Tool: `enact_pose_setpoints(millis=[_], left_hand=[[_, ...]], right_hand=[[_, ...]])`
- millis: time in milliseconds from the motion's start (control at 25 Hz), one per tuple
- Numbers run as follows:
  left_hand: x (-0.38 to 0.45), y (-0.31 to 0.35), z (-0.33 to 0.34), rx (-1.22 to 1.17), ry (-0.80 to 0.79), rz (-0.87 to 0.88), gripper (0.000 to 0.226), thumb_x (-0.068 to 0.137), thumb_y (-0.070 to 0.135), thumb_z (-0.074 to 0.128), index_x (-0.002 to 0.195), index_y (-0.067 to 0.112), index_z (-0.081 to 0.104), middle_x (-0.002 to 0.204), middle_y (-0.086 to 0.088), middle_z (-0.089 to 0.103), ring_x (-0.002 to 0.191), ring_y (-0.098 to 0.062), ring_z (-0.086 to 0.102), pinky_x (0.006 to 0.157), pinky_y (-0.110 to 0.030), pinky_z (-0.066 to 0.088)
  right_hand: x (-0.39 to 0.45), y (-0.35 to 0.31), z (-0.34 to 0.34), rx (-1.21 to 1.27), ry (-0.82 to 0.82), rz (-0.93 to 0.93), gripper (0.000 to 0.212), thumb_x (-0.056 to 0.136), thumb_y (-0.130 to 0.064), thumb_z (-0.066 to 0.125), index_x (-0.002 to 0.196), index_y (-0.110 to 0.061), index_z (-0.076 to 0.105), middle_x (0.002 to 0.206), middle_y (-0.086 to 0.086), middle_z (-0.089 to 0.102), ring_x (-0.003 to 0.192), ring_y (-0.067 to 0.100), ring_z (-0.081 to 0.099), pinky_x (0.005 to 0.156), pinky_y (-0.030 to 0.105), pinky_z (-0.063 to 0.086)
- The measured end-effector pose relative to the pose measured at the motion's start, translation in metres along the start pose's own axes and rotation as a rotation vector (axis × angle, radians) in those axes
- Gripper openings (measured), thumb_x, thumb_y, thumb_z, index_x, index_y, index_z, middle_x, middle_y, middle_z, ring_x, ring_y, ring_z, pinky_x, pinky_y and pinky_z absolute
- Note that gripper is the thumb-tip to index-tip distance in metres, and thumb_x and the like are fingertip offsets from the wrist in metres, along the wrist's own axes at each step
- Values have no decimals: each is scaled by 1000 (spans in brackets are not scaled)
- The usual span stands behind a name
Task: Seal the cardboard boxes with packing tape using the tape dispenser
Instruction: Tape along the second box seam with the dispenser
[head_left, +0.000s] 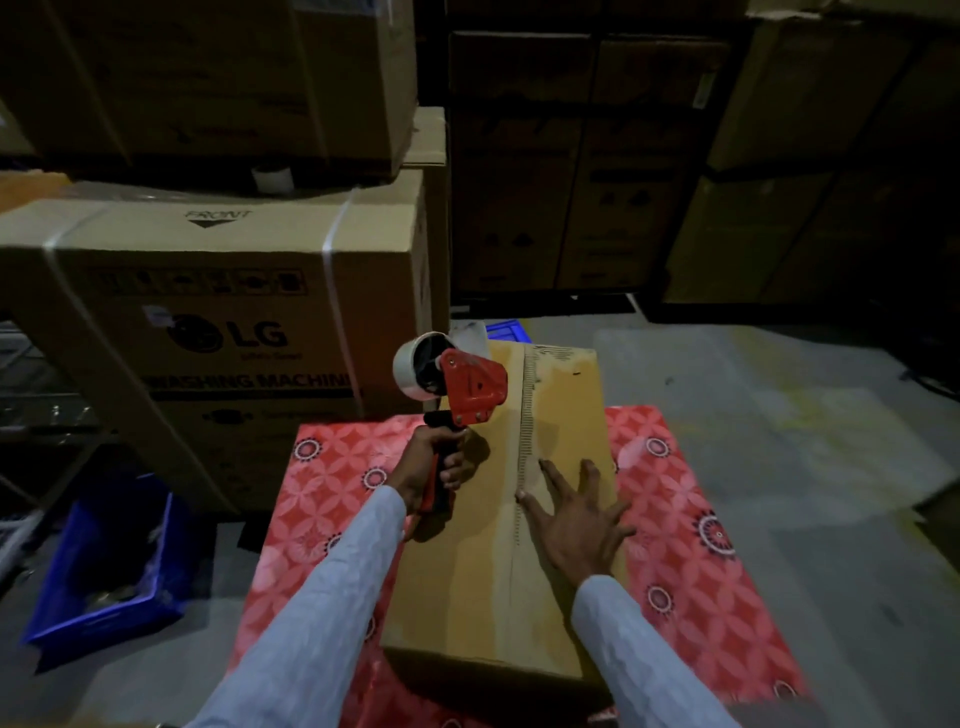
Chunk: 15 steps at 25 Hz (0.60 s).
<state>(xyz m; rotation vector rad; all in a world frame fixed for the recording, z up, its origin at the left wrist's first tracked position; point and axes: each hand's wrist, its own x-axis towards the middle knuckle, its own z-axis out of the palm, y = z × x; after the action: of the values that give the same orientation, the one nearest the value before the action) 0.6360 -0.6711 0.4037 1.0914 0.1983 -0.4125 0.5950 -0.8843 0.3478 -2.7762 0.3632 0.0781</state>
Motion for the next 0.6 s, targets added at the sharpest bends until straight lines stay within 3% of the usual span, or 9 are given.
enact_pose_setpoints(millis=[120, 240, 440, 600], left_hand=[[7, 0, 5, 22, 2, -6, 22, 95, 17, 45, 73, 18, 49, 51, 2, 32, 37, -11, 29, 41, -23, 21], [14, -1, 1, 9, 19, -30, 23, 99, 15, 42, 76, 18, 45, 51, 2, 30, 36, -11, 27, 38, -22, 20], [23, -4, -11, 16, 6, -39, 17, 95, 18, 47, 78, 17, 50, 54, 1, 33, 38, -11, 29, 40, -23, 20], [22, -9, -8, 4, 20, -39, 13, 88, 20, 56, 76, 17, 56, 55, 1, 34, 39, -12, 29, 40, -22, 21]], right_hand=[[-37, -24, 13, 97, 68, 130, 71, 81, -89, 41, 146, -63, 33, 162, 3, 13, 131, 47, 28, 102, 60, 31], [-71, -34, 18, 175, 0, 137, 75, 81, -82, 51, 149, -61, 28, 160, 4, 10, 132, 41, 23, 104, 57, 31], [-23, -29, -10, 77, -76, -109, 66, 83, -80, 50, 139, -47, 39, 150, 6, 24, 137, 43, 23, 113, 62, 21], [75, -33, -21, -21, -121, -289, 80, 85, -83, 46, 153, -44, 30, 165, 7, 17, 148, 48, 15, 118, 70, 10]])
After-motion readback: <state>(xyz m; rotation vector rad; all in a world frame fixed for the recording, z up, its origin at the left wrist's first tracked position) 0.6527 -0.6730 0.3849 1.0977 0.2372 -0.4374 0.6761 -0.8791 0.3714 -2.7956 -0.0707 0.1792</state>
